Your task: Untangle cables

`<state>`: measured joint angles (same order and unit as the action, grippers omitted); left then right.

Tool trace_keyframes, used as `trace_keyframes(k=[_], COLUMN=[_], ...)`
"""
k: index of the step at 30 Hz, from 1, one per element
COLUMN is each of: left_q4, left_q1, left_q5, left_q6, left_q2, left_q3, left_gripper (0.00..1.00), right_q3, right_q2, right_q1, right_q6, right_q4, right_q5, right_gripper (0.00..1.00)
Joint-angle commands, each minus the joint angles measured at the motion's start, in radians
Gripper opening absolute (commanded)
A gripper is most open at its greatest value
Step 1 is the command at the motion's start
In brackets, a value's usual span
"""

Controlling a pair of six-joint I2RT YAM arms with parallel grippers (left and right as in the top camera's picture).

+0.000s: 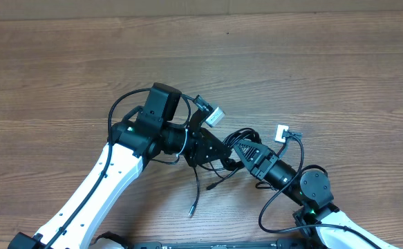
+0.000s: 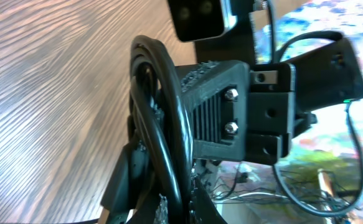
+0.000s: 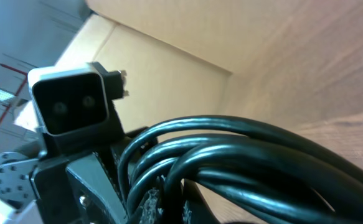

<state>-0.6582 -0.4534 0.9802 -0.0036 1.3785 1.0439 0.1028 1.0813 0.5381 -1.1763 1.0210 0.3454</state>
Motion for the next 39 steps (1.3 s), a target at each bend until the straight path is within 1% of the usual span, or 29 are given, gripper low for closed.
trace_keyframes(k=[1, 5, 7, 10, 14, 16, 18, 21, 24, 25, 28, 29, 32, 33, 34, 35, 36, 38, 39], left_q4=[-0.002, 0.001, 0.0, -0.004, -0.038, -0.065, -0.105, -0.145, -0.165, -0.17, -0.193, -0.2, -0.211, -0.211, -0.21, -0.208, -0.208, -0.206, -0.203], left_q1=[0.066, 0.153, 0.204, 0.211, 0.197, 0.19, 0.183, 0.182, 0.179, 0.175, 0.154, 0.148, 0.128, 0.121, 0.118, 0.117, 0.117, 0.117, 0.117], left_q5=[-0.221, -0.233, -0.232, -0.23, -0.229, -0.229, -0.229, -0.219, -0.11, -0.054, 0.039, 0.05, 0.072, 0.072, 0.072, 0.072, 0.072, 0.071, 0.071], left_q6=[-0.047, -0.053, -0.053, -0.053, -0.03, 0.005, 0.053, 0.089, 0.172, 0.222, 0.331, 0.356, 0.417, 0.428, 0.431, 0.431, 0.431, 0.431, 0.431], left_q2=[-0.004, -0.004, -0.004, -0.004, -0.004, -0.004, -0.004, -0.004, -0.004, -0.004, -0.004, -0.004, -0.004, -0.004, -0.004, -0.004, -0.004, -0.004, -0.004], left_q3=[0.003, 0.003, 0.003, 0.003, 0.003, 0.003, 0.003, 0.003, 0.003, 0.003, 0.003, 0.003, 0.003, 0.003, 0.003, 0.003, 0.003, 0.003, 0.003], left_gripper=[0.05, 0.04, 0.05, 0.05, 0.05, 0.05, 0.04, 0.04, 0.04, 0.04, 0.04, 0.04, 0.04, 0.04, 0.05, 0.04, 0.05, 0.04, 0.04], right_q3=[0.016, 0.016, 0.016, 0.016, 0.016, 0.016, 0.016, 0.016, 0.016, 0.016, 0.016, 0.016, 0.016, 0.016, 0.016, 0.016, 0.016, 0.016, 0.016], right_q2=[-0.004, -0.004, -0.004, -0.004, -0.004, -0.004, -0.004, -0.003, -0.003, -0.003, -0.003, -0.003, -0.003, -0.003, -0.003, -0.003, -0.003, -0.003, -0.003], right_q1=[0.005, 0.005, 0.005, 0.005, -0.007, -0.024, -0.053, -0.082, -0.087, -0.087, -0.087, -0.087, -0.087, -0.087, -0.087, -0.087, -0.087, -0.087, -0.087], right_q6=[0.006, 0.033, 0.037, 0.067, 0.063, 0.039, -0.029, -0.081, -0.083, -0.085, -0.085, -0.085, -0.085, -0.085, -0.085, -0.085, -0.085, -0.084, -0.084], right_q4=[-0.014, -0.12, -0.13, -0.018, 0.057, 0.074, 0.073, 0.068, 0.018, -0.019, -0.157, -0.189, -0.277, -0.284, -0.284, -0.283, -0.283, -0.294, -0.309], right_q5=[0.084, 0.082, 0.098, 0.164, 0.149, 0.117, 0.045, -0.042, -0.134, -0.167, -0.235, -0.248, -0.262, -0.258, -0.251, -0.238, -0.23, -0.185, -0.176], right_gripper=[0.04, 0.04, 0.04, 0.04, 0.04, 0.04, 0.04, 0.04, 0.04, 0.04, 0.05, 0.08, 0.27, 0.43, 0.52, 0.66, 0.72, 0.95, 0.98])
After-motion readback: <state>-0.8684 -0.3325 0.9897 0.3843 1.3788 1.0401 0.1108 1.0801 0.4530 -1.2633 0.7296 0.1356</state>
